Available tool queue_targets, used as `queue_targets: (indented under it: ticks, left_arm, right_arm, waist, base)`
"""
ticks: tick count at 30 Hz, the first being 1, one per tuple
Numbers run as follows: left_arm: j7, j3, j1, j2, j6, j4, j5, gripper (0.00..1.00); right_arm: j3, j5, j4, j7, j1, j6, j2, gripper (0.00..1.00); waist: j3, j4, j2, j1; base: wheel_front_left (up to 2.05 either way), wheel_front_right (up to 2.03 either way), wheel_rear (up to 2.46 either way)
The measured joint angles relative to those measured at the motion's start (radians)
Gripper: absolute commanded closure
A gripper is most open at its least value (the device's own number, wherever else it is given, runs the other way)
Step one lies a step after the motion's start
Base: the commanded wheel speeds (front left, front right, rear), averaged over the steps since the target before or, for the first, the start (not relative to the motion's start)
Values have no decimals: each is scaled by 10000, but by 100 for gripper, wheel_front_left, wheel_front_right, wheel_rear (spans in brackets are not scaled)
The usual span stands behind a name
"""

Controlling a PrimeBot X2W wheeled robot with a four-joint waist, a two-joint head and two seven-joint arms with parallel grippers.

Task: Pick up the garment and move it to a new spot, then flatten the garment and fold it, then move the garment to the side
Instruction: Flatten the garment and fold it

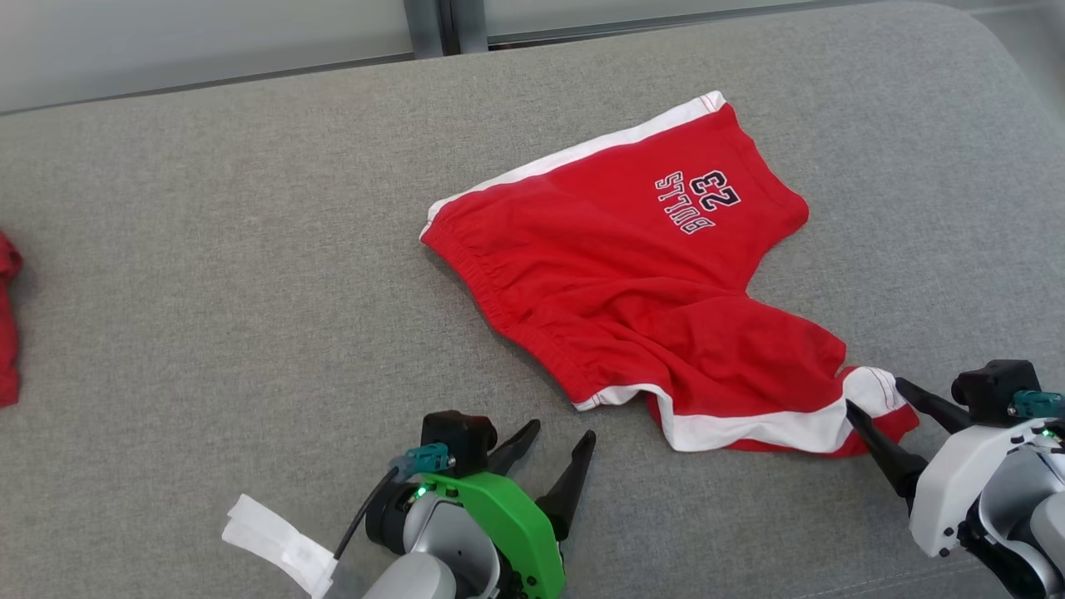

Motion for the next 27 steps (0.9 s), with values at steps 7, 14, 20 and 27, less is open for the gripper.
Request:
queue_targets:
  ticks: [7,14,20,27]
  left_arm:
    - [-238,-251,-339,0,92,236,-249,0]
    - [-468,-581,-900,0,184,570,-428,0]
    - [-631,-955,-1486,0,209,1058,-566,0]
    - [-941,-1235,-1760,0,209,1450,-790,94]
  right_arm:
    - [111,198,138,-71,-125,0,-105,45]
    - [268,265,282,-194,-354,0,-61,54]
    - [470,272,477,-368,-640,0,52,62]
    - [688,391,757,-606,-785,0,79,79]
  waist:
    - [71,-1,0,0]
    - [246,-25,0,0]
    - [527,-56,0,0]
    - [582,-147,0,0]
  base:
    - [0,0,0]
    - [0,0,0]
    - [0,0,0]
    - [0,0,0]
